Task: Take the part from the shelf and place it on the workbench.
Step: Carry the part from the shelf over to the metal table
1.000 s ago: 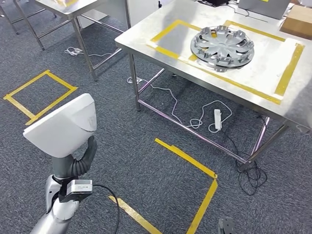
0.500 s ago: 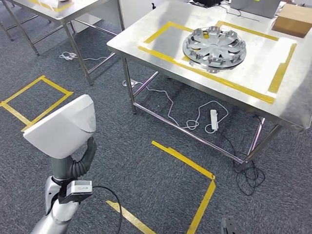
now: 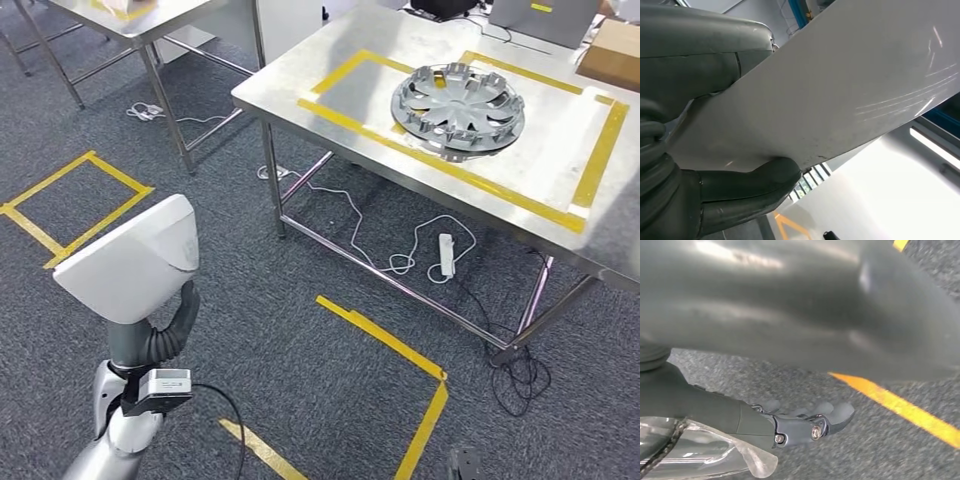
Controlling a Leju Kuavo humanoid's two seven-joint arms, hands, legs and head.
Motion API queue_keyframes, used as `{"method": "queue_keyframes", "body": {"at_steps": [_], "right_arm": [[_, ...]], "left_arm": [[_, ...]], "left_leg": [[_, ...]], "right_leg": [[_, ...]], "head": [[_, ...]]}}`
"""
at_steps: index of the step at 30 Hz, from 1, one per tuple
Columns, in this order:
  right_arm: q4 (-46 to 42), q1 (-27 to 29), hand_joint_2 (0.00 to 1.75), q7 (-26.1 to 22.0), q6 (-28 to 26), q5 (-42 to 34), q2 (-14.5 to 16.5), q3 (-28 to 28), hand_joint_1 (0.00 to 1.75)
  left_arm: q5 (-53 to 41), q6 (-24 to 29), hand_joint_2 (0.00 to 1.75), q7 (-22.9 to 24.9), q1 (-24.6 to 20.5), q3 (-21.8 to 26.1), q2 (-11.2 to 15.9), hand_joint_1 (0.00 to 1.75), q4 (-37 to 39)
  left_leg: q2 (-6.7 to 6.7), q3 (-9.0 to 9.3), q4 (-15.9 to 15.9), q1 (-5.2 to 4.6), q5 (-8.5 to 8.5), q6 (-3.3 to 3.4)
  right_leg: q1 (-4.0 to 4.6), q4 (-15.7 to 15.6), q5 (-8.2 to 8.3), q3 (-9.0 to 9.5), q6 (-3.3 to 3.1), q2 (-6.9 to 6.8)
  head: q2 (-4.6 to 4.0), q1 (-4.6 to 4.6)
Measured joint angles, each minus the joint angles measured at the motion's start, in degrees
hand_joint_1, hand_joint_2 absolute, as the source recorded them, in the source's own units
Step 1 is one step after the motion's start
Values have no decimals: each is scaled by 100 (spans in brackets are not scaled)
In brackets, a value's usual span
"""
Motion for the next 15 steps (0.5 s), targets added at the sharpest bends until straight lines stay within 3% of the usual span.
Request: {"method": "queue_keyframes", "body": {"at_steps": [3,5,7,9,11,12,13,15], "right_arm": [[14,18,0,-1,3,-1,1,6,0],[24,35,0,-5,2,-1,0,8,0],[26,11,0,-8,-3,0,-4,8,0],[26,-10,0,-6,-6,1,-8,8,0],[27,-2,0,-3,-1,1,-8,10,0],[27,4,0,-3,2,1,-8,12,0],[28,6,0,-4,3,2,-8,15,0],[31,5,0,-9,2,1,-8,19,0]], "left_arm": [[-8,1,175,-1,1,-1,1,175,7],[2,2,175,-11,-4,-3,1,175,9],[10,3,175,-10,-28,-4,2,175,9],[11,4,175,-2,-24,-4,2,175,8],[11,4,175,-4,0,-4,2,175,9],[11,4,175,-8,7,-4,3,175,9],[12,4,175,-14,10,-4,3,175,9],[16,4,175,-25,11,-4,5,175,11]], "left_leg": [[9,71,16,-10,-82,-97],[6,4,241,-2,-50,-147],[3,-374,888,14,-72,-197],[2,-884,1604,26,-365,-233],[2,-1182,1811,30,-633,-242],[2,-1210,1661,29,-589,-235],[2,-1175,1365,29,-378,-220],[5,-1072,663,20,278,-172]], "right_leg": [[35,-233,-77,170,-128,-19],[14,-257,-76,271,-197,-16],[-11,-282,-128,392,-254,-12],[-13,-287,-230,514,-283,1],[-13,-288,-356,675,-281,21],[-14,-288,-423,769,-273,30],[-14,-290,-497,865,-258,36],[-2,-284,-651,1005,-206,53]], "head": [[0,-17],[0,-27],[0,-37],[0,-41],[0,-40],[0,-42],[0,-41],[0,-52]]}}
